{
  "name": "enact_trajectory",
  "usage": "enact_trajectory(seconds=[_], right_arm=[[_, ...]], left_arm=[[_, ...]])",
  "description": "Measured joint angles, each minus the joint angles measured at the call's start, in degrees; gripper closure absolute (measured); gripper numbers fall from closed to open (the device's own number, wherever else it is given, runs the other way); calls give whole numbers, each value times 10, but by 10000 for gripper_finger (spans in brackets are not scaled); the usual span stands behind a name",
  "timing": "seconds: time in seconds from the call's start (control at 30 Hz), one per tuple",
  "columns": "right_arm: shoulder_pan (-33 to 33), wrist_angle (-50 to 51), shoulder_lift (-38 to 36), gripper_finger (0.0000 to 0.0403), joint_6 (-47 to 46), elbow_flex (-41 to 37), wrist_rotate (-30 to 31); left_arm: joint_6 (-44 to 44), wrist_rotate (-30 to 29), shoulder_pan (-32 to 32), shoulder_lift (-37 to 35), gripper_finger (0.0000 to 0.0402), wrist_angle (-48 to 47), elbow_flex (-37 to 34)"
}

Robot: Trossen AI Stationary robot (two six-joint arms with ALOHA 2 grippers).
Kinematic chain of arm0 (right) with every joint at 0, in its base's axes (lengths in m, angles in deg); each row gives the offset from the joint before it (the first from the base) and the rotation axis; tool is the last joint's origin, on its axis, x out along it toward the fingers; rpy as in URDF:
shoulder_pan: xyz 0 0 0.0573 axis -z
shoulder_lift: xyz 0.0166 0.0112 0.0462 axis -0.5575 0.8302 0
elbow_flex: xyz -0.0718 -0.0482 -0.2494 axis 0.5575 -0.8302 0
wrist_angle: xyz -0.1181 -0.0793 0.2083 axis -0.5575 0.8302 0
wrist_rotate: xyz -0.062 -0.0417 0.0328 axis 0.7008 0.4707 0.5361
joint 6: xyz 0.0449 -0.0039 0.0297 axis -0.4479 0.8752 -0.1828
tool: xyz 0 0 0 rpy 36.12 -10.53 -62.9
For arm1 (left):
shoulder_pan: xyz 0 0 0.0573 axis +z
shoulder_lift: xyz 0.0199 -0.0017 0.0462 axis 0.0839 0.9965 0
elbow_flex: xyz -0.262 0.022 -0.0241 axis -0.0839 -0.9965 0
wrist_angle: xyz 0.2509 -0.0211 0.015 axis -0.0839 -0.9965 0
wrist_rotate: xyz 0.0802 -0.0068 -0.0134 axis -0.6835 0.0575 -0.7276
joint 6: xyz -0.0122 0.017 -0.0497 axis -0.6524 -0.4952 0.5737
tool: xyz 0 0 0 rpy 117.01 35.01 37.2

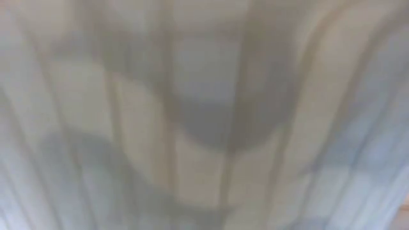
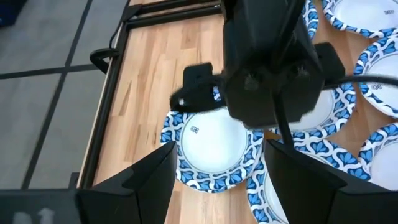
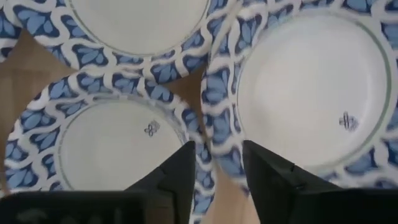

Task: Nest bowls inside each other
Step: Adjust the white stacked bowls

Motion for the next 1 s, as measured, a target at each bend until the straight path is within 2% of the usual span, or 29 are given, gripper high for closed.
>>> enact_trajectory(seconds=[0.17, 0.27, 0.37, 0.53, 0.6, 0.8, 1.0], right_arm=[[-7, 38, -16, 222, -19, -1, 2], [-18, 36, -45, 231, -36, -1, 8], [-12, 28, -65, 273, -50, -15, 26], [47, 28, -84, 372, -105, -78, 16], [69, 16, -85, 392, -123, -101, 13], [126, 22, -90, 384, -181, -140, -7], [155, -5, -90, 394, -180, -189, -88]], left_arm=[[0, 0, 0, 0, 166, -4, 0], [0, 1, 0, 0, 166, -7, 0], [0, 5, -1, 0, 166, -9, 0], [-2, 5, -9, 0, 166, -5, 0], [-2, 5, -13, 0, 166, -4, 0], [0, 5, -19, 0, 166, -5, 0], [7, 5, -19, 0, 166, -6, 0]])
